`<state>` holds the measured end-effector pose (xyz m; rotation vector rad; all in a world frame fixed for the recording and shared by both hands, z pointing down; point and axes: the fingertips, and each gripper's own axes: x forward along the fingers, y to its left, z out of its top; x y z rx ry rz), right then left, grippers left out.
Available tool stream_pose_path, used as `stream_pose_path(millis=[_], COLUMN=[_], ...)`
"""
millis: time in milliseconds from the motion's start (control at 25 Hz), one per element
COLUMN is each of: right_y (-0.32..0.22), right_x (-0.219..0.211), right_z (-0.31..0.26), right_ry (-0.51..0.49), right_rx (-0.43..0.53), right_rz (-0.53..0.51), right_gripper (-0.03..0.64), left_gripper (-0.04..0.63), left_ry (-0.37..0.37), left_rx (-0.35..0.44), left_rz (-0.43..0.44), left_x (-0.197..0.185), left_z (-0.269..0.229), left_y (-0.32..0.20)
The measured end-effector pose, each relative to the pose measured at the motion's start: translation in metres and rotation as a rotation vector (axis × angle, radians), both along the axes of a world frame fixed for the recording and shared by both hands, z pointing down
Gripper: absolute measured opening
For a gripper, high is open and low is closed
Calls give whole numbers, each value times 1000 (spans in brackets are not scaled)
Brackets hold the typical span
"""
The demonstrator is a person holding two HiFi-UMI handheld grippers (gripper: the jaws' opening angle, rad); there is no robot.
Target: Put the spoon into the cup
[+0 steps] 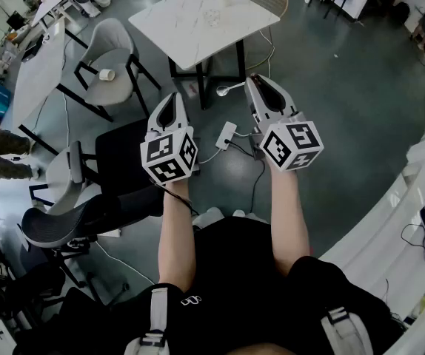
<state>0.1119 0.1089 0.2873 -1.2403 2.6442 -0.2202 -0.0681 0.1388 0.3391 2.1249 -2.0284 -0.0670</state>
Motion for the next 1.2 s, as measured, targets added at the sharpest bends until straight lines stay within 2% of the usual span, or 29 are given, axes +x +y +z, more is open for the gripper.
stream_pose_path(millis=[400, 520, 800, 1000, 1080, 1200], right_y=[-14, -14, -14, -19, -23, -28], right_x=[-54, -64, -75, -65, -60, -48], right_z=[10, 4, 11, 3, 5, 21], right_ry=[71, 44, 59, 92, 121, 156], right_rx=[4, 13, -6, 15, 12, -20], right_rz=[4, 11, 59, 109, 134, 175], right_gripper=[48, 48, 48, 48, 48, 48], left_gripper=[15, 15, 16, 15, 15, 15], left_ry=[38, 43, 53, 77, 66, -3], left_rx=[-23, -24, 5, 39, 35, 22], left_rz=[19, 36, 85, 114, 124, 135], left_x=[-46, -53, -60, -60, -59, -54], left_z=[17, 16, 9, -2, -3, -3], left_y=[-21, -23, -28, -35, -38, -38])
